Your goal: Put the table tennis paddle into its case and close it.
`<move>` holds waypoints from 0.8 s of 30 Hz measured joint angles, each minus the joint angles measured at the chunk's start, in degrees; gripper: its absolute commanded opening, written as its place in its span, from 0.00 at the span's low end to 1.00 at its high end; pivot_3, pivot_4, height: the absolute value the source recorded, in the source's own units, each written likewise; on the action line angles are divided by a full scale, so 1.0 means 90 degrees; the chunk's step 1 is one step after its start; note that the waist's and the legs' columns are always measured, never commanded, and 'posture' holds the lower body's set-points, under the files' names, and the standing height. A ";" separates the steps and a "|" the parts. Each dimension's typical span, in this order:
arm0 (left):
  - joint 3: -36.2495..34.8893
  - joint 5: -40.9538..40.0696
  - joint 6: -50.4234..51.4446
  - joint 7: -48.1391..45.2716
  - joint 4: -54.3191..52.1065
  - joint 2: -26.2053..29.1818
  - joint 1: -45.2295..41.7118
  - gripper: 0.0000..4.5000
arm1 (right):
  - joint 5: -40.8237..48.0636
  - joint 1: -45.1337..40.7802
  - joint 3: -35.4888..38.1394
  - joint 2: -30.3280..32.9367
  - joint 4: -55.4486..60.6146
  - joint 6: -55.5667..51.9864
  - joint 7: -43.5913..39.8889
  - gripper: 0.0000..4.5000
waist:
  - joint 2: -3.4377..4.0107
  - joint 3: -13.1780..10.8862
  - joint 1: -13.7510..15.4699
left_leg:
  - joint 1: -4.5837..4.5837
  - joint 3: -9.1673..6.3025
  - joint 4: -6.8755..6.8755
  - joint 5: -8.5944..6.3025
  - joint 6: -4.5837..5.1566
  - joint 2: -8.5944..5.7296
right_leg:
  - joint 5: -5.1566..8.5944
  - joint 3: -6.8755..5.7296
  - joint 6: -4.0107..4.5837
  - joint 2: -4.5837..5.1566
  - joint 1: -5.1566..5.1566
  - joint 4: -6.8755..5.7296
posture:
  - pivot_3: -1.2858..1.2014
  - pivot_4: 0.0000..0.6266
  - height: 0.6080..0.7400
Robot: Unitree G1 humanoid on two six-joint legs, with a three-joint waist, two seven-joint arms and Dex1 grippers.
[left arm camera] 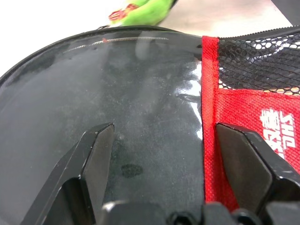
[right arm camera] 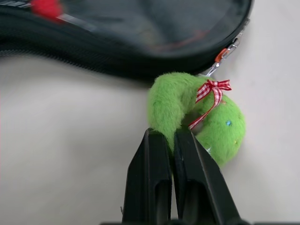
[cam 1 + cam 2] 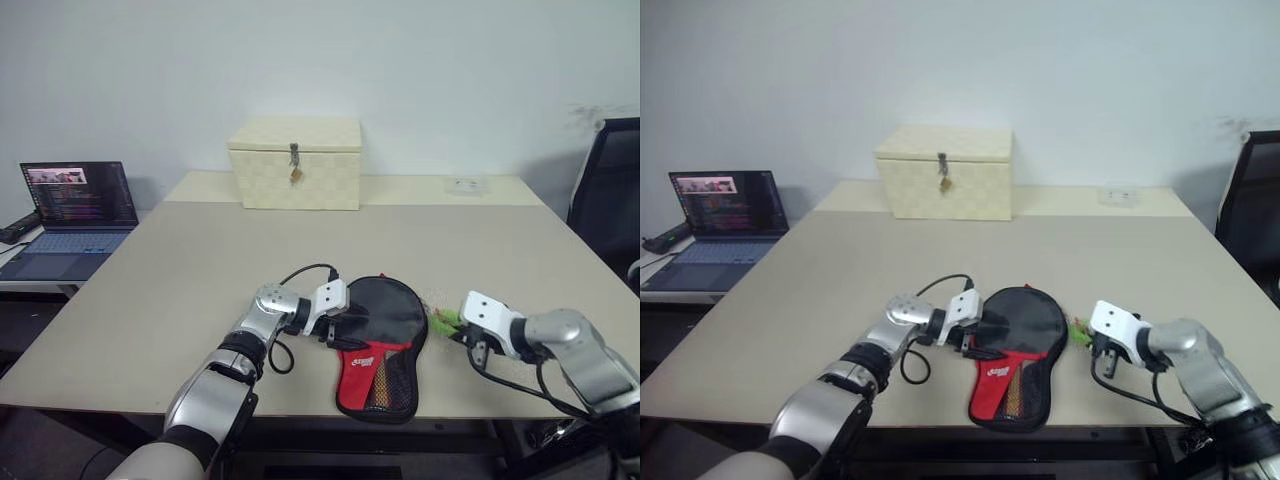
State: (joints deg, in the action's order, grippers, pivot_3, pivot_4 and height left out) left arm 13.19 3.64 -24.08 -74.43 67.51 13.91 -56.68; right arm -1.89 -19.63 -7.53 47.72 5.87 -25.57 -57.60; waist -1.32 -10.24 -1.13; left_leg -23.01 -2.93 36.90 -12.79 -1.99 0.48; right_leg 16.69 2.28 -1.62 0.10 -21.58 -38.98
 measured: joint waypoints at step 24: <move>-0.0008 0.0020 0.0181 0.0109 0.0137 -0.0162 -0.0019 0.82 | 0.3089 0.3329 0.0915 0.1677 0.5180 -0.1895 -0.1001 0.01 | -0.0031 0.0029 0.0118 | 0.0014 -0.0004 0.0001 -0.0006 0.0004 0.0004 | 0.0011 -0.0006 -0.0016 0.0003 0.0031 0.0031 | 0.52 0.24 1.00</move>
State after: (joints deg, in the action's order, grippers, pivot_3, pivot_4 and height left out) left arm 13.11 3.82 -22.45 -73.45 68.74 12.45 -56.84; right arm 25.91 10.32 0.70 62.81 52.49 -42.63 -66.61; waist -1.60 -9.98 -0.07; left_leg -22.88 -2.96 36.90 -12.84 -1.96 0.51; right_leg 16.79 2.22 -1.77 0.12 -21.30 -38.70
